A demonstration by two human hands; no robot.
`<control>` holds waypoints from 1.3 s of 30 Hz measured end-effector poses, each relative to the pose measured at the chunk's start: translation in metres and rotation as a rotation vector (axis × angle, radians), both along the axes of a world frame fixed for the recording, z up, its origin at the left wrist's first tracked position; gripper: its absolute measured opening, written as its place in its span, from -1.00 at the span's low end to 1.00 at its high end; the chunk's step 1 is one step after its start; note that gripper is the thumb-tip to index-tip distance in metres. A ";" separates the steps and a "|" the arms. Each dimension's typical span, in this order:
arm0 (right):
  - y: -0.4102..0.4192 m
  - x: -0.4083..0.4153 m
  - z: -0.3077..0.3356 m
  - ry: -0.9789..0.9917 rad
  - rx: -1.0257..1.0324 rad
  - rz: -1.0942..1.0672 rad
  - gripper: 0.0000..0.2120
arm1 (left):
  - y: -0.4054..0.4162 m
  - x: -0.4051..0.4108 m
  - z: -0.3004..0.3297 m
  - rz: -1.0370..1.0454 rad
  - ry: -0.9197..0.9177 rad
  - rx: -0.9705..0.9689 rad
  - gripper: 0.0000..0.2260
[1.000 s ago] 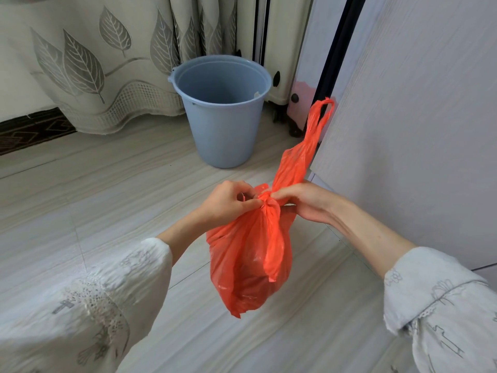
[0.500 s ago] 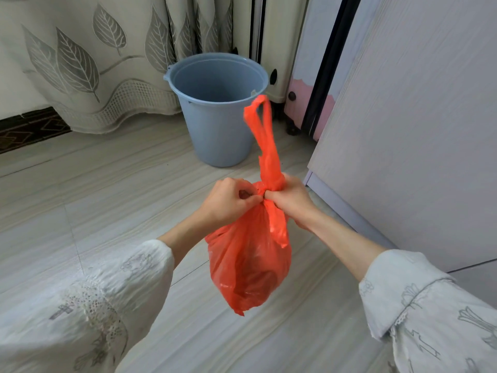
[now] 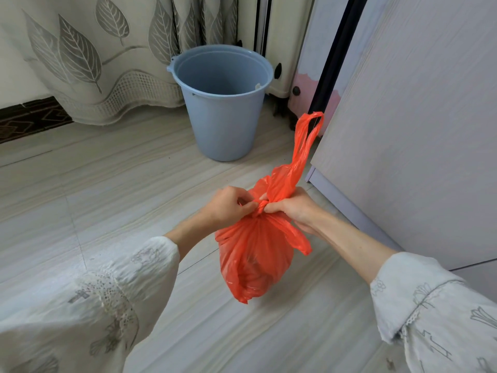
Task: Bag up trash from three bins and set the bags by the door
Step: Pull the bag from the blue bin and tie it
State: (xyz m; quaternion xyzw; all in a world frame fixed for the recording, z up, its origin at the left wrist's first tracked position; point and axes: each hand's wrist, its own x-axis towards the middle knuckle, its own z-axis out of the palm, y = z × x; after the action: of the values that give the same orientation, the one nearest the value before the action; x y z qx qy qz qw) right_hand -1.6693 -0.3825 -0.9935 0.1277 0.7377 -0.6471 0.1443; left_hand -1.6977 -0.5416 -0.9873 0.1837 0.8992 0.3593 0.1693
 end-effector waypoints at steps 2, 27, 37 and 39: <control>0.000 0.000 -0.002 0.019 0.103 0.005 -0.79 | 0.001 0.001 -0.002 0.004 -0.007 -0.032 -0.83; 0.056 -0.030 0.004 -0.037 0.175 -0.365 -0.80 | 0.039 0.010 0.021 -0.383 0.285 -0.081 -0.74; 0.043 -0.001 0.060 -0.104 0.182 -0.019 -0.87 | -0.012 0.004 0.039 0.047 -0.057 -0.106 -0.84; 0.040 0.012 0.083 -0.153 0.188 -0.009 -0.85 | -0.009 0.019 0.058 0.080 -0.127 -0.109 -0.92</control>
State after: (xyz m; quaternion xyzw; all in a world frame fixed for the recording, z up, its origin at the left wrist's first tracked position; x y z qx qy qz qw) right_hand -1.6568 -0.3421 -0.9102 0.1931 0.7813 -0.5641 0.1849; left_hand -1.6791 -0.5506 -0.9296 0.1148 0.9114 0.3274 0.2211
